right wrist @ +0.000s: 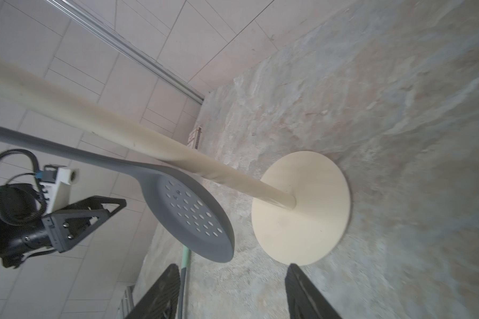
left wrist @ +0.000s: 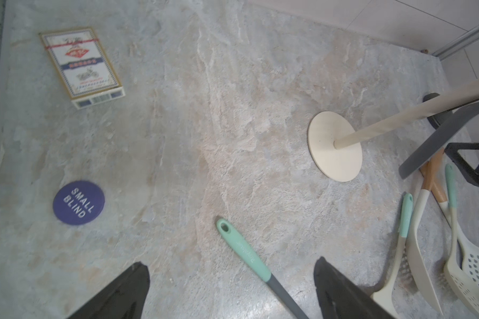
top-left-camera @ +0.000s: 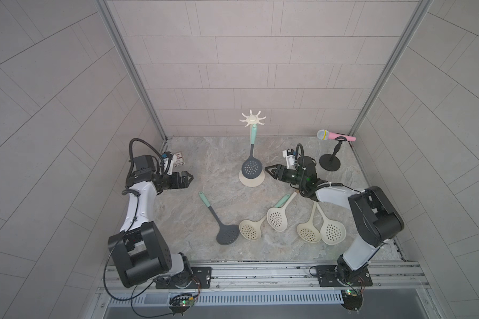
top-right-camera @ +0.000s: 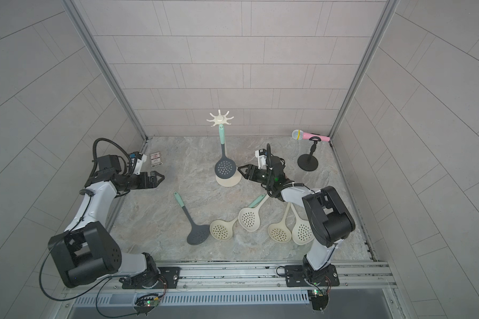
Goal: Hang the skimmer on the kitchen utensil rack
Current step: Hang the skimmer on the rack, then adjust the rack at the center of the board.
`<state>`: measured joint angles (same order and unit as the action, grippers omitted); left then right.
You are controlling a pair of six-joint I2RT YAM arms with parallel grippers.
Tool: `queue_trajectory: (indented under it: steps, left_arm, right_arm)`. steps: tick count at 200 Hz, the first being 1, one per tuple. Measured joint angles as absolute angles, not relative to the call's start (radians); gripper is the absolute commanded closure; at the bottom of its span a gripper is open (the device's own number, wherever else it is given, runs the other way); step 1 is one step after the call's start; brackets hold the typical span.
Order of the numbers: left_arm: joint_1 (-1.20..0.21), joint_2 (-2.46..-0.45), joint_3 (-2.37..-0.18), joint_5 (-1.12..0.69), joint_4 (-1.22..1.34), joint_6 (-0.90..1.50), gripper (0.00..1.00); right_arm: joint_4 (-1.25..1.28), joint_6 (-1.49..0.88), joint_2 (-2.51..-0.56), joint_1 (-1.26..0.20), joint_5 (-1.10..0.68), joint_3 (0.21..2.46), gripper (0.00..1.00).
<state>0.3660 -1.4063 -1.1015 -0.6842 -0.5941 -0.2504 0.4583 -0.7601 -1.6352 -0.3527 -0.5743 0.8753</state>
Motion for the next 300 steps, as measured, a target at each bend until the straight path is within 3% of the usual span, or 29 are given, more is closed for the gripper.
queue_trajectory:
  steps: [48,114,156,228,300]
  left_arm:
    - [0.19,-1.533,-1.255,-0.643,-0.565,-0.181,0.0]
    - [0.049,-1.701,-1.431,-0.678,-0.481,-0.07,0.05]
    - [-0.038,-1.711,-1.436,-0.728,-0.357,-0.011,0.19]
    - [-0.152,-1.757,-1.479,-0.76,-0.125,0.094,0.24]
    - [-0.197,-1.795,-1.494,-0.793,-0.066,0.128,0.3]
  right_arm:
    - [0.076,-0.55,-1.441,-0.378,-0.304,0.881,0.1]
    - [-0.284,-0.419,-1.317,-0.438,0.008,0.879,0.05]
    - [-0.312,-0.405,-1.177,-0.445,0.041,0.812,0.09]
    - [-0.319,-0.372,-1.097,-0.445,0.038,0.772,0.12]
    - [-0.319,-0.355,-1.086,-0.447,0.032,0.772,0.13]
